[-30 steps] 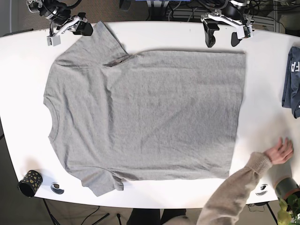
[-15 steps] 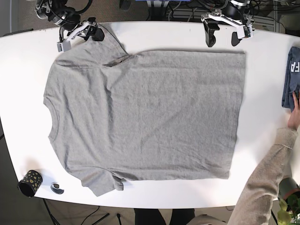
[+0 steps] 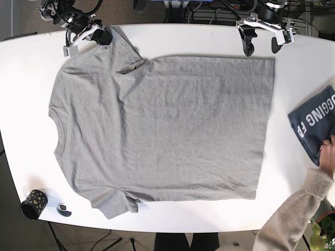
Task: Fold the T-shirt properly
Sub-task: 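Lower both grippers toward the grey shirt's hem corners, then pinch the grey shirt's hem corners with both grippers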
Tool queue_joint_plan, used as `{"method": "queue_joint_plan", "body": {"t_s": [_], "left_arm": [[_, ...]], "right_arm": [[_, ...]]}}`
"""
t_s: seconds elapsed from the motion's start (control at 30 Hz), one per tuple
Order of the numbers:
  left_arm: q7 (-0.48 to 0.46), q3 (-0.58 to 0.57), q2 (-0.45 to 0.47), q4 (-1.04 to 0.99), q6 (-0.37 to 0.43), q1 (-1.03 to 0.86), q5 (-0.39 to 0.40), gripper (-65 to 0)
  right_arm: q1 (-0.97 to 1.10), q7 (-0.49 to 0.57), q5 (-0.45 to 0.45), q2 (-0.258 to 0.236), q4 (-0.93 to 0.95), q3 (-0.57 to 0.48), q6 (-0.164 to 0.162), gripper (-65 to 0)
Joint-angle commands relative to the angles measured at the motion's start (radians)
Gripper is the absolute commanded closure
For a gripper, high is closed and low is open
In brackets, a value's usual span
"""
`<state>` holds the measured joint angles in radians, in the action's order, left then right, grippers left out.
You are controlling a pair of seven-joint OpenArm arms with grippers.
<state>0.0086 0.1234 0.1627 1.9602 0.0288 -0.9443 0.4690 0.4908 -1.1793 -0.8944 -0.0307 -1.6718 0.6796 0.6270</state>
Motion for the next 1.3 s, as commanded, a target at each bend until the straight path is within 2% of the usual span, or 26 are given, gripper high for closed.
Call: {"method": "queue_joint_plan", "body": {"t_s": [0.0, 0.17, 0.23, 0.37, 0.43, 0.57, 0.73, 1.27], "left_arm": [[-0.022, 0.009, -0.002, 0.014, -0.008, -0.011, 0.003, -51.9], [-0.022, 0.009, -0.002, 0.014, -0.008, 0.006, 0.027, -52.2], [-0.003, 0.011, 0.002, 0.011, -0.008, 0.015, 0.099, -52.2], [0.110, 0.061, 0.042, -0.028, -0.008, 0.069, 0.291, -52.2], [0.164, 0.095, 0.045, -0.065, -0.008, 0.090, 0.356, -52.2], [0.225, 0.132, 0.050, -0.109, -0.008, 0.123, 0.420, -52.2], [0.288, 0.140, 0.051, -0.164, -0.008, 0.192, 0.448, -52.2], [0.397, 0.134, 0.047, -0.264, -0.010, 0.322, 0.446, -51.7]], "right_arm": [[0.013, 0.005, -0.007, -0.011, -0.017, 0.002, 0.003, 0.0], [0.018, 0.005, -0.007, -0.011, -0.017, 0.002, 0.003, 0.0], [0.021, 0.005, -0.007, -0.011, -0.017, 0.002, 0.003, 0.0], [0.027, 0.005, -0.009, -0.011, -0.023, -0.001, 0.003, 0.0], [0.027, 0.005, -0.009, -0.011, -0.038, -0.001, 0.003, 0.0], [0.029, 0.005, -0.009, -0.011, -0.064, -0.001, 0.003, 0.0], [0.024, 0.005, -0.007, -0.011, -0.081, 0.001, 0.003, 0.0], [0.021, 0.005, -0.007, -0.033, -0.083, 0.001, 0.003, 0.0]]}}
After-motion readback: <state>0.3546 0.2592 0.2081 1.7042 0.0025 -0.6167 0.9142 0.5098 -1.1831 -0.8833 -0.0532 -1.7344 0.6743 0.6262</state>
